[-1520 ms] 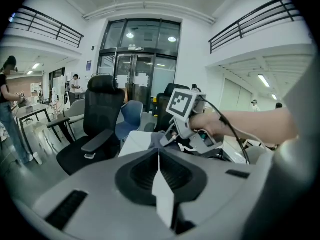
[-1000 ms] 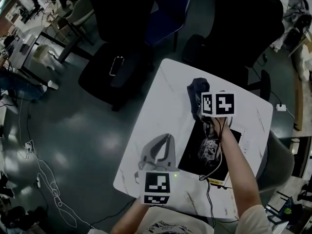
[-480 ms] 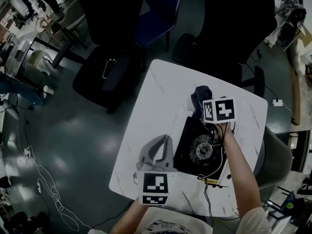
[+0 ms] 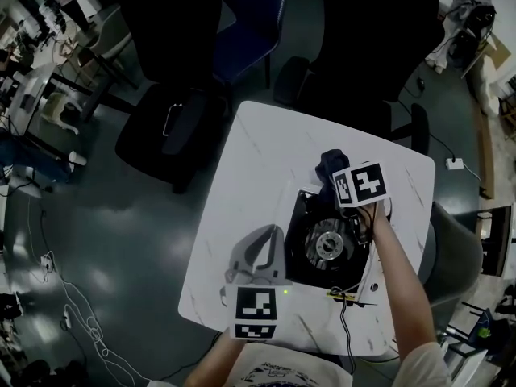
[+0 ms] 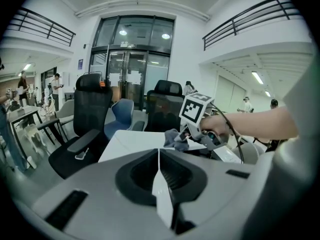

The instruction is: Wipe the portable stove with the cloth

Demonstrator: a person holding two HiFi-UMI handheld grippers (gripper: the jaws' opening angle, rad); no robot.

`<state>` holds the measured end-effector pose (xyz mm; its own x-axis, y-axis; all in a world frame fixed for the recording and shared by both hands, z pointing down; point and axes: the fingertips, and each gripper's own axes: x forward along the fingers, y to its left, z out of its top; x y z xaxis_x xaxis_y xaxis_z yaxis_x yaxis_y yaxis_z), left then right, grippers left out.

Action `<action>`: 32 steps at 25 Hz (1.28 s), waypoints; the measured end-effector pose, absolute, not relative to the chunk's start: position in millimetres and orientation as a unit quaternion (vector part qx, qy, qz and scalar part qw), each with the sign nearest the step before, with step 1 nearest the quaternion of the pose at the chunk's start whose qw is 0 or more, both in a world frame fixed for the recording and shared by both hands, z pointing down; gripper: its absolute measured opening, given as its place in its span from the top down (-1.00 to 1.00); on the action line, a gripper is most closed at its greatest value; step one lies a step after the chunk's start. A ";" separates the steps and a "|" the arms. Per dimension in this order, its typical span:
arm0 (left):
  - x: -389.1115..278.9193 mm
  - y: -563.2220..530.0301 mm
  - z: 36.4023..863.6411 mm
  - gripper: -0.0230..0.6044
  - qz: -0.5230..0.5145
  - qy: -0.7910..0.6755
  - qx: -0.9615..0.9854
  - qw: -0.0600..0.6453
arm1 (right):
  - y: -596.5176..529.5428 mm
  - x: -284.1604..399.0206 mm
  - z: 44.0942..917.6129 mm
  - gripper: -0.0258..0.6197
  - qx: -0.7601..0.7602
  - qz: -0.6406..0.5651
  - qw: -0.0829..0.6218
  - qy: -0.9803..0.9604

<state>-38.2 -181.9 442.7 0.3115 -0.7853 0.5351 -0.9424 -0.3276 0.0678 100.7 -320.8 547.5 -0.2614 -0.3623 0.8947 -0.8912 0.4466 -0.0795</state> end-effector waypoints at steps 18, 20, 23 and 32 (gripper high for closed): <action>-12.6 -173.1 440.2 0.86 0.207 -0.533 0.799 0.186 | -304.2 183.3 548.9 0.61 0.455 0.311 0.466 -0.692; -9.5 -172.1 441.8 0.86 0.208 -0.531 0.800 0.185 | -302.4 193.4 550.5 0.61 0.459 0.311 0.469 -0.687; -6.4 -171.6 441.0 0.86 0.210 -0.530 0.801 0.181 | -300.3 206.2 551.1 0.61 0.466 0.311 0.470 -0.682; 0.4 -167.2 436.2 0.86 0.215 -0.530 0.801 0.176 | -297.1 234.2 549.7 0.61 0.482 0.319 0.457 -0.676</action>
<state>0.4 -167.2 436.2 0.3458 -0.7734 0.5313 -0.9248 -0.3767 0.0537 234.2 -297.1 549.7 -0.1177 -0.3595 0.9257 -0.9432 0.3320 0.0090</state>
